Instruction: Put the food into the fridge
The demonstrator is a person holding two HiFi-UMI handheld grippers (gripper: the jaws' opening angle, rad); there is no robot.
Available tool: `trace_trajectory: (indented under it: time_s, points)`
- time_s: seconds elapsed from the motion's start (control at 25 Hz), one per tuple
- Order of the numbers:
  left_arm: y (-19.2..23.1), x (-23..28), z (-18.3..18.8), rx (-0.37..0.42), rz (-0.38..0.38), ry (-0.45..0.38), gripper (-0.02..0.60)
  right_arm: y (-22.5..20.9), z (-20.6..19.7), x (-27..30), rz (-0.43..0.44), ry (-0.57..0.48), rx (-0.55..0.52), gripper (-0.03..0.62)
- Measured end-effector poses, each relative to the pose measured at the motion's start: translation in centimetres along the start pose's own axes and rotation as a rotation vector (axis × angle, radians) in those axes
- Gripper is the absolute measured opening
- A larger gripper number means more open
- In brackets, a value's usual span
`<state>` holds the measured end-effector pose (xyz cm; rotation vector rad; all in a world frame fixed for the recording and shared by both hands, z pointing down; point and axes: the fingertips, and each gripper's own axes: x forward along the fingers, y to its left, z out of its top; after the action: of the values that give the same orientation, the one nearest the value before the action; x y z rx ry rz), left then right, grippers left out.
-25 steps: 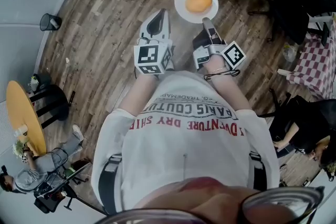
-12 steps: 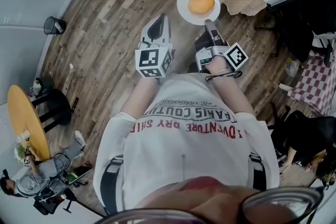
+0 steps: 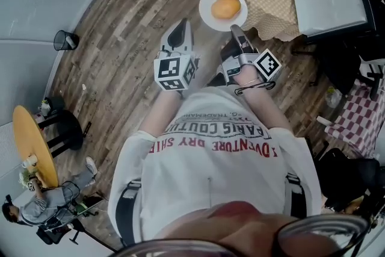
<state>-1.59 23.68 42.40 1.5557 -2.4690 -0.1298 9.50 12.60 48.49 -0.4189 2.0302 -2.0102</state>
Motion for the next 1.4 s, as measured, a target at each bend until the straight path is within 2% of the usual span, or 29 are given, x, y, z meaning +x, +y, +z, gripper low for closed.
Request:
trace_trajectory:
  time_s: [0.36, 0.8, 0.96, 1.12, 1.4]
  points:
    - [-4.3, 14.2, 2.7, 0.031, -0.021, -0.024, 0.029, 1.1, 10.8, 8.5, 0.028, 0.031, -0.003, 0.029]
    - [-5.8, 26.2, 2.9, 0.041, -0.101, -0.003, 0.029, -0.5, 19.1, 14.4, 0.011, -0.061, 0.028, 0.029]
    - [-6.0, 31.4, 3.2, 0.046, -0.168, 0.004, 0.029, -0.9, 21.8, 17.2, 0.011, -0.125, 0.03, 0.029]
    - [-6.3, 37.2, 3.8, 0.047, -0.287, 0.036, 0.029, -0.9, 24.9, 19.9, -0.003, -0.252, 0.035, 0.029]
    - [-4.5, 47.6, 6.1, 0.057, -0.422, 0.076, 0.029, 0.1, 29.5, 27.4, -0.003, -0.409, 0.046, 0.029]
